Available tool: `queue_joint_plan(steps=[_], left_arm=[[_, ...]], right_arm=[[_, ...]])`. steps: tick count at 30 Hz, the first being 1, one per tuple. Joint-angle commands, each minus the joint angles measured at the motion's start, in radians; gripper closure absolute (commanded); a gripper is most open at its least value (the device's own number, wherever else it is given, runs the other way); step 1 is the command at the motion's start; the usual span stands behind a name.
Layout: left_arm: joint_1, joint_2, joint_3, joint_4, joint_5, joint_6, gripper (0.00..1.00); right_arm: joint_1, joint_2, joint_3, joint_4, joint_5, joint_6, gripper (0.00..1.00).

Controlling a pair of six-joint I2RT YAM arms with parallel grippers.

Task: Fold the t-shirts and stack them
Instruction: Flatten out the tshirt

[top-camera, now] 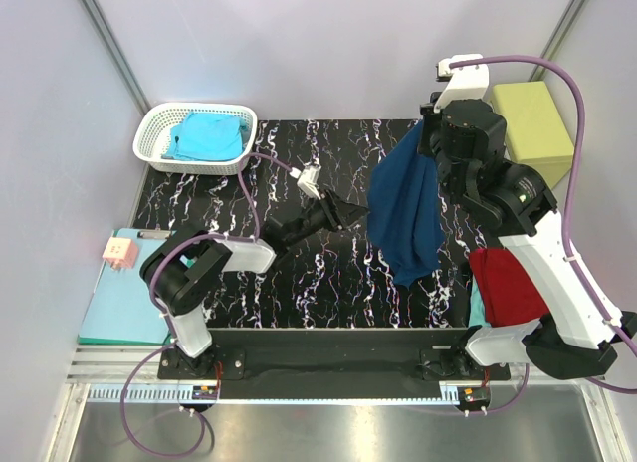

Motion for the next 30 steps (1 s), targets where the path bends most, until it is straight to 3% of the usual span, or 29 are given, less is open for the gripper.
queue_joint_plan(steps=[1,11,30], left_arm=[[0.027,-0.023,0.006,0.006,-0.025,0.042,0.46],[0.029,0.075,0.076,0.081,0.051,-0.031,0.46],[0.001,0.095,0.125,0.172,0.182,-0.095,0.48]], right_arm=[[0.009,-0.017,0.007,0.048,0.004,0.006,1.00],[0.011,-0.014,0.009,0.050,0.005,0.004,1.00],[0.009,0.009,0.015,0.053,-0.001,0.007,1.00]])
